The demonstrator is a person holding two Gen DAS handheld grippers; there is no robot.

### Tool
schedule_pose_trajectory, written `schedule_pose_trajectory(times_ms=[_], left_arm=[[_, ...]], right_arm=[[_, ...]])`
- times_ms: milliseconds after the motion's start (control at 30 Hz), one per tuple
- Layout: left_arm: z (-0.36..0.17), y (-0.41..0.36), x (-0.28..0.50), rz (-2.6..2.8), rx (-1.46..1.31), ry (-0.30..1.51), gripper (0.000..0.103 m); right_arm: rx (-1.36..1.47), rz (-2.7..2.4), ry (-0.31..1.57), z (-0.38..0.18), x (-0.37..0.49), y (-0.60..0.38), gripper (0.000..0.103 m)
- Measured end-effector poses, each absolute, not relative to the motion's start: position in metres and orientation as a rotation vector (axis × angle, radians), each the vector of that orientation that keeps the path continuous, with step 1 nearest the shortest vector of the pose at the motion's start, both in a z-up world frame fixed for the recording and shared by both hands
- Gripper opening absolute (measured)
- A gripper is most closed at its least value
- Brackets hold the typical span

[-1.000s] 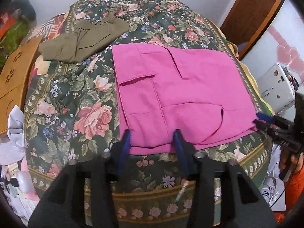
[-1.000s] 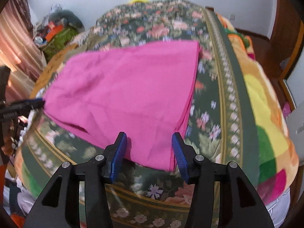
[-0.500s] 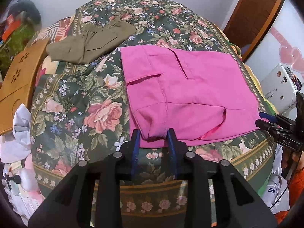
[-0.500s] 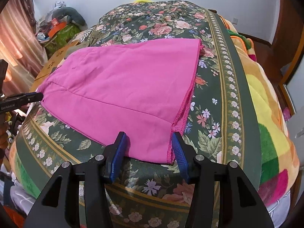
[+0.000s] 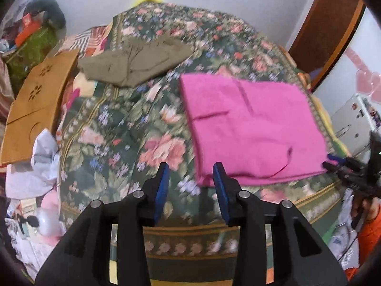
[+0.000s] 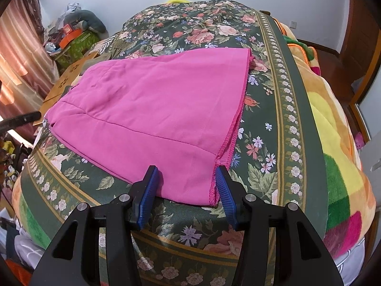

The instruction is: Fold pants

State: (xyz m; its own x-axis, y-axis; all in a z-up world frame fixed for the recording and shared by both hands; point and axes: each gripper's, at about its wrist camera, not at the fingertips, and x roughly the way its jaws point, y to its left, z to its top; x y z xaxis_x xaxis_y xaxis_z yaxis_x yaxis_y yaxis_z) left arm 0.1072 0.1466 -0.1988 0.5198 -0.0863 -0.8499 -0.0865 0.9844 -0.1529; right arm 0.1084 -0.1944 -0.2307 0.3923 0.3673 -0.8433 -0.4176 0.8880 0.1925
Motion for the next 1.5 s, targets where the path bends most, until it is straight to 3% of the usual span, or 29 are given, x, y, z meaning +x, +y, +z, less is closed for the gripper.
schedule_pose_trajectory(times_ms=[267,433,500,867,1200,1233,1433,1500], left_arm=[[-0.174,0.133,0.153,-0.036,-0.177,0.959,0.04],[-0.173,0.132,0.192,-0.022,-0.149,0.961,0.041],[-0.175,0.135,0.209,-0.017,-0.147,0.967,0.045],[-0.221,0.159,0.281,0.012,-0.214,1.06,0.049],[-0.261,0.164,0.289,-0.029,-0.306,1.12,0.048],[-0.262,0.165,0.288,-0.041,-0.319,1.117,0.047],[-0.26,0.167,0.283,-0.083,-0.351,1.105,0.023],[-0.257,0.163,0.28,-0.075,-0.31,1.091,0.017]], right_arm=[[-0.073,0.467,1.037,-0.209,0.121,-0.196,0.047],[-0.057,0.426,0.979,-0.193,0.146,-0.206,0.055],[-0.057,0.401,0.963,-0.19,0.158,-0.209,0.064],[-0.014,0.375,0.956,-0.203,0.239,-0.214,0.064],[0.094,0.39,1.054,-0.25,0.297,-0.204,0.063],[0.105,0.396,1.057,-0.253,0.298,-0.202,0.062],[0.036,0.406,0.996,-0.252,0.295,-0.188,0.03],[0.007,0.391,0.979,-0.25,0.295,-0.188,0.007]])
